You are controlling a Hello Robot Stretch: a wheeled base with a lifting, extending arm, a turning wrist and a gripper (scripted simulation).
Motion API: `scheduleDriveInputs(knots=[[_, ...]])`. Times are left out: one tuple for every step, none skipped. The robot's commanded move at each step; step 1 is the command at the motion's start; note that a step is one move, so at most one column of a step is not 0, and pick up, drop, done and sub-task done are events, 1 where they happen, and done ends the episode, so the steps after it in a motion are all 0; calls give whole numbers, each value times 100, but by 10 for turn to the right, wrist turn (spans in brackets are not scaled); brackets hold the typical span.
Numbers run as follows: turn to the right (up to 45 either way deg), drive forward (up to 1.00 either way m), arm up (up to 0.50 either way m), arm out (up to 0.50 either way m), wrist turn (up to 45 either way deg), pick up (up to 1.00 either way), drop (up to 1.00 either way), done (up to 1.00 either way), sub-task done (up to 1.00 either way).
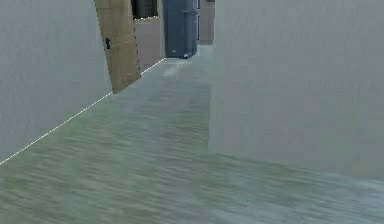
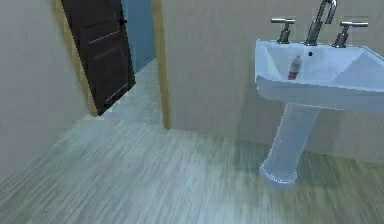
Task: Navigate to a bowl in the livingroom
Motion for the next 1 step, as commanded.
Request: scheduleDriveInputs(knots=[[-60,0,0,0,0,0,0,0,0]])
